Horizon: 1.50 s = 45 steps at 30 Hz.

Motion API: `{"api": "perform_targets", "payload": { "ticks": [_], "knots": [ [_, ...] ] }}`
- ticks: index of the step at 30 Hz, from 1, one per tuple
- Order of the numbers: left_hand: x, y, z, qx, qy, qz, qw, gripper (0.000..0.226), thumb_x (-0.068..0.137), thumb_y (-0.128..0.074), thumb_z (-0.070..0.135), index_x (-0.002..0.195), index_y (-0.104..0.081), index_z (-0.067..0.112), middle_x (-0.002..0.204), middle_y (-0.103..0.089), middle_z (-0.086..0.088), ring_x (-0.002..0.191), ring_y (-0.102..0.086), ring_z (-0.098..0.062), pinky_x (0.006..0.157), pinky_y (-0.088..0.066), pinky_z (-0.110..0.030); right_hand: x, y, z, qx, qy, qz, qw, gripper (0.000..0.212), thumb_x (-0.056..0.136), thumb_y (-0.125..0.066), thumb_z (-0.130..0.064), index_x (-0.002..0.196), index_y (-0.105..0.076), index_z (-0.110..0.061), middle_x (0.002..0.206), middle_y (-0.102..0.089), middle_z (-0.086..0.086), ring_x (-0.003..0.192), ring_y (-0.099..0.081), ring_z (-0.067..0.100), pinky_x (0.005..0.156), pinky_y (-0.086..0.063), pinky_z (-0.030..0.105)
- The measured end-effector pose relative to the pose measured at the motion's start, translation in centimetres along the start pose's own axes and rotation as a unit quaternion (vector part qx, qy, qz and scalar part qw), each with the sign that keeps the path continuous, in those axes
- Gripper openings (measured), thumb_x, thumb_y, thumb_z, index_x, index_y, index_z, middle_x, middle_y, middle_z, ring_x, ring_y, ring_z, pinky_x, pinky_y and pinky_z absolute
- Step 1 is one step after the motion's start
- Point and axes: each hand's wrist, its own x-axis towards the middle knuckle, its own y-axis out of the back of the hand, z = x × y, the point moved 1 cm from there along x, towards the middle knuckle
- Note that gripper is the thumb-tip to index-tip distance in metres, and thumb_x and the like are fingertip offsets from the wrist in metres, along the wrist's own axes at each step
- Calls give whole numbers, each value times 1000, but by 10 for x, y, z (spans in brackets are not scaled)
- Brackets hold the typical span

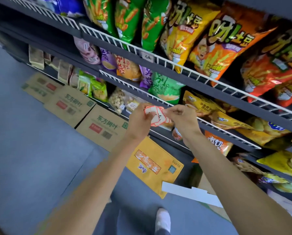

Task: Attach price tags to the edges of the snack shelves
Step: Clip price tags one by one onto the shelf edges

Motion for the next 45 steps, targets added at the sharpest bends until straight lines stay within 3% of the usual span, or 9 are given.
{"api": "perform_targets", "payload": {
  "ticks": [4,8,16,19,24,34,39,43,45],
  "knots": [
    [43,32,-29,-7,4,-30,1000,18,91,-53,7,108,-58,2,102,-64,-9,95,-60,-22,70,-41,-21,30,-48,-2,6,-16,40,999,10,78,-75,-17,72,-67,-14,69,-65,0,61,-56,5,57,-45,15],
    [88,52,-64,24,4,-32,999,20,92,-52,9,110,-56,1,108,-63,-14,102,-58,-26,82,-42,-30,62,-88,8,45,-10,80,996,19,81,-72,-14,65,-61,-16,55,-54,2,39,-46,-1,41,-36,11],
    [163,22,-157,67,16,-74,995,31,94,-50,9,125,-52,4,124,-58,-13,116,-53,-25,82,-33,-15,142,-125,71,-107,37,115,987,6,90,-58,-6,88,-53,-5,66,-63,7,59,-66,23,56,-57,37],
    [183,-1,-177,72,-11,-129,989,39,94,-49,6,133,-46,6,134,-52,-11,122,-48,-22,87,-29,-11,170,-131,92,-197,100,139,965,14,90,-53,-1,100,-57,-9,85,-69,14,72,-67,28,64,-56,43],
    [211,-32,-187,109,-57,-157,980,47,95,-47,7,141,-37,9,139,-49,-13,129,-45,-27,101,-32,-26,202,-134,112,-328,174,195,908,28,89,-49,-2,111,-64,-10,102,-66,19,86,-62,37,73,-53,46],
    [227,-45,-195,77,-60,-146,984,52,95,-48,10,144,-31,9,146,-41,-10,131,-43,-23,99,-34,-24,213,-135,119,-420,249,246,838,19,94,-52,-19,101,-65,-7,95,-63,16,81,-60,37,63,-50,42],
    [223,-39,-202,80,-65,-166,981,55,95,-49,9,145,-29,14,140,-49,-11,117,-54,-25,91,-40,-28,219,-142,118,-396,271,237,845,16,90,-54,-12,97,-68,-6,94,-63,16,77,-60,38,63,-51,45],
    [225,-32,-211,115,-79,-172,975,55,95,-49,9,145,-32,22,130,-58,-13,81,-58,-13,92,-45,-38,224,-151,118,-449,274,229,819,16,88,-54,-6,96,-67,-4,94,-59,16,75,-57,38,58,-50,41],
    [227,-29,-215,157,-98,-174,967,55,94,-49,8,144,-32,25,128,-59,-11,82,-62,-22,84,-50,-40,228,-155,120,-475,280,222,804,13,86,-55,-4,92,-66,-2,93,-58,15,74,-56,37,52,-45,35]
  ]
}}
